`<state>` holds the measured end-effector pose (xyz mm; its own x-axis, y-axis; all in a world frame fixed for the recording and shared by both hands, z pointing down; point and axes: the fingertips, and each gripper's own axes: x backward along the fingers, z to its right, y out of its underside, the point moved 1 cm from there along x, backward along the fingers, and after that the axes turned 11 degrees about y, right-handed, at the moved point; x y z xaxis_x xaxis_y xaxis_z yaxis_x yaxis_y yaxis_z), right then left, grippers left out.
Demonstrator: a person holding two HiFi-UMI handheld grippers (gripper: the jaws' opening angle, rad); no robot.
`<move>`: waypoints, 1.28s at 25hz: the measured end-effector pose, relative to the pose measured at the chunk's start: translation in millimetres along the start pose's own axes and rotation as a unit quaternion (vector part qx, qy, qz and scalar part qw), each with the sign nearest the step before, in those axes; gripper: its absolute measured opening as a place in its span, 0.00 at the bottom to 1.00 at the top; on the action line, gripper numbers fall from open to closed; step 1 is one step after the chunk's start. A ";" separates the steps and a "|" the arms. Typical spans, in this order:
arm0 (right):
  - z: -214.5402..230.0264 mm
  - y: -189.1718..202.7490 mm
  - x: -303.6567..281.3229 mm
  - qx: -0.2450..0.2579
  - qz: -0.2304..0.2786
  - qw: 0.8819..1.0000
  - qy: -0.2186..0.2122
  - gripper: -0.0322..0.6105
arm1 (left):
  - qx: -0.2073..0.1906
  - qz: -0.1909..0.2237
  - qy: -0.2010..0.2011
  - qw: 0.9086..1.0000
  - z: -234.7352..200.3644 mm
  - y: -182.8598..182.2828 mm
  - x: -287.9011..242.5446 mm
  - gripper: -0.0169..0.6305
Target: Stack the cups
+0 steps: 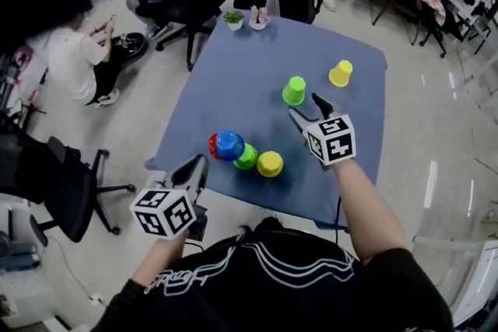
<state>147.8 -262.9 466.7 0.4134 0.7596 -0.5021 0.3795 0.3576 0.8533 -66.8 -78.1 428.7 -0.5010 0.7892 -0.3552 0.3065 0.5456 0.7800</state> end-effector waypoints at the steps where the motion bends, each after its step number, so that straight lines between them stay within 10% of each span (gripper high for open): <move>1: 3.5 1.4 -7.6 0.002 -0.003 1.000 0.001 0.51 | 0.001 0.003 -0.006 1.000 -1.1 -1.2 -0.6 0.07; 32: 28.9 36.0 -102.4 0.021 -0.028 0.999 -0.017 0.45 | 0.027 0.021 -0.082 0.996 -10.5 13.8 -24.5 0.07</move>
<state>143.1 -343.5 544.8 0.4176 0.7197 -0.5546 0.4364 0.3765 0.8172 -58.7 -92.9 453.5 -0.3495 0.8442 -0.4064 0.3692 0.5228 0.7684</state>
